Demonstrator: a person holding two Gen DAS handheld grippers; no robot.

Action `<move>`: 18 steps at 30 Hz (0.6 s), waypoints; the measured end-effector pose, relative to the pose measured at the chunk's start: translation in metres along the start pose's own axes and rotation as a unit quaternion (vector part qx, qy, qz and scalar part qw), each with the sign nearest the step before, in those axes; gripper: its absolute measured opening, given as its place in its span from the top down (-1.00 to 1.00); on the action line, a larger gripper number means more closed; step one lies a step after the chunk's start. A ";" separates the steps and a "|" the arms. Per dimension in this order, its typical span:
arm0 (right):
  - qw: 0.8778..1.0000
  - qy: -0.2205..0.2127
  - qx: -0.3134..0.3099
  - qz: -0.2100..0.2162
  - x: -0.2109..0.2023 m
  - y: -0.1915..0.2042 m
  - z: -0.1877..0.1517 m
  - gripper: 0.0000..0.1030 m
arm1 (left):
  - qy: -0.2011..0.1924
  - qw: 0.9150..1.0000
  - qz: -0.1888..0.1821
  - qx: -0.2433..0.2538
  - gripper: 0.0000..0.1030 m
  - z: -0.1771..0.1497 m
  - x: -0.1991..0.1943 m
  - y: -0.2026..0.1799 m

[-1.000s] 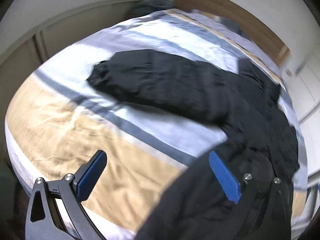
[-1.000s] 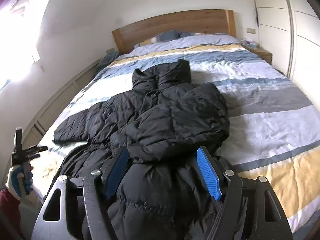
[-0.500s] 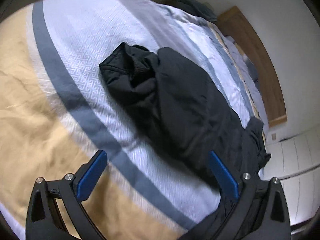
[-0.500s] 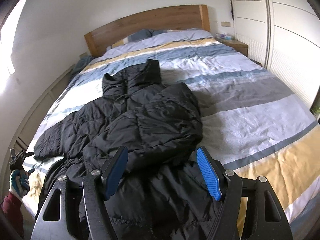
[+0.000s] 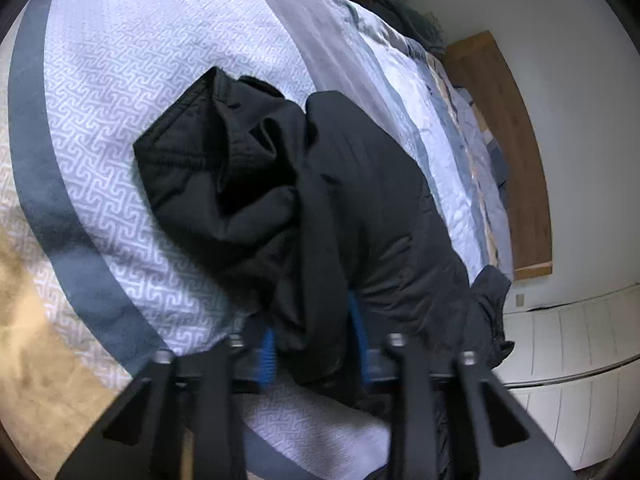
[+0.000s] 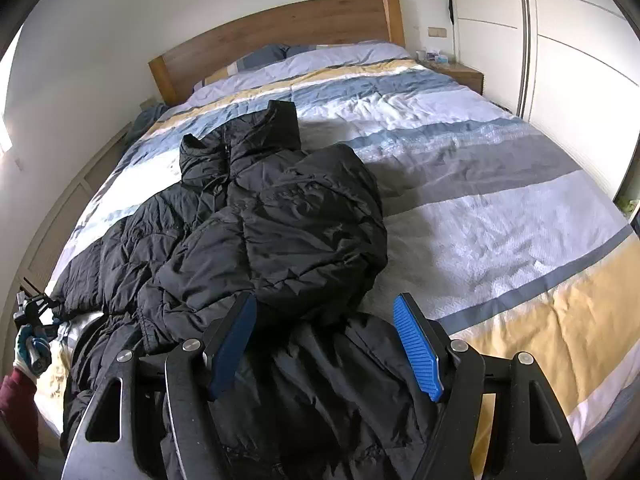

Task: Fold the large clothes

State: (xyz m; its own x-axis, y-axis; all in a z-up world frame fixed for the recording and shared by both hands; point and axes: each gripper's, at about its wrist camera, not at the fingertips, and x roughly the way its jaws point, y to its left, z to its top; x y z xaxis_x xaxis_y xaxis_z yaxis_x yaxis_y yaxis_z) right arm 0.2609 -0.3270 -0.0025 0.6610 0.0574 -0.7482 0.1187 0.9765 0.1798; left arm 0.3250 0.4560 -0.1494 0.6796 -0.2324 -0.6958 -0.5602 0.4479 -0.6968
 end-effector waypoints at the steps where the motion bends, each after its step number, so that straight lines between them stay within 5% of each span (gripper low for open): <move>1: 1.000 0.000 0.003 0.000 0.001 -0.003 -0.001 -0.37 | -0.004 1.000 -0.001 0.001 0.73 -0.002 -0.003 0.000; 18: 0.999 -0.019 0.035 0.013 -0.015 -0.036 -0.011 -0.37 | -0.074 0.985 0.011 0.154 0.92 -0.033 -0.058 -0.117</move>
State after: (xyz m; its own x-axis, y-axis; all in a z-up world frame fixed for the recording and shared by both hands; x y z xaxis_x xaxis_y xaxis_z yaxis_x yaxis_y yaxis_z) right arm 0.2386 -0.3612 -0.0050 0.6914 0.0736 -0.7187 0.1524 0.9575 0.2447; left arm 0.3355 0.3888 -0.0328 0.7437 -0.1019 -0.6607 -0.4199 0.6978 -0.5803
